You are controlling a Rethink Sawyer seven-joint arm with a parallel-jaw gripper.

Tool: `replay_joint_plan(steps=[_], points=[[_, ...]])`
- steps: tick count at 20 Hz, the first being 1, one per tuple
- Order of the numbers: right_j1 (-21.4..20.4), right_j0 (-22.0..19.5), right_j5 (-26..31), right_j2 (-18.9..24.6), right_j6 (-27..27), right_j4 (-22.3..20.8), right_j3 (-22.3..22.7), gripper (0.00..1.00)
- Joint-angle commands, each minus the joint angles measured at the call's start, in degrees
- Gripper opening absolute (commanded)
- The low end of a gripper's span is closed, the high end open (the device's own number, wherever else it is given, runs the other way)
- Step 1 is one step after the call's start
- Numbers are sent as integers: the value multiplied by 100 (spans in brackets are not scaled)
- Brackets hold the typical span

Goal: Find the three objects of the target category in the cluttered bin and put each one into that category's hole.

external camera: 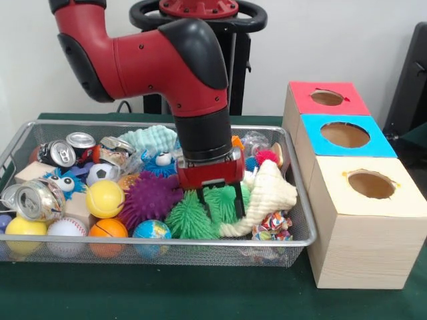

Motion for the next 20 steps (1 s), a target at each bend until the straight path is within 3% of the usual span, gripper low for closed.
replay_joint_plan(steps=[1, 8, 12, 20], points=[[4, -196, 105, -269, 143, -405, 861, 100], [-199, -531, 514, -69, -207, -300, 963, 100], [-146, -950, 931, 249, -664, -231, 917, 100], [-1, -1359, 1450, 610, -1054, -237, 630, 100]])
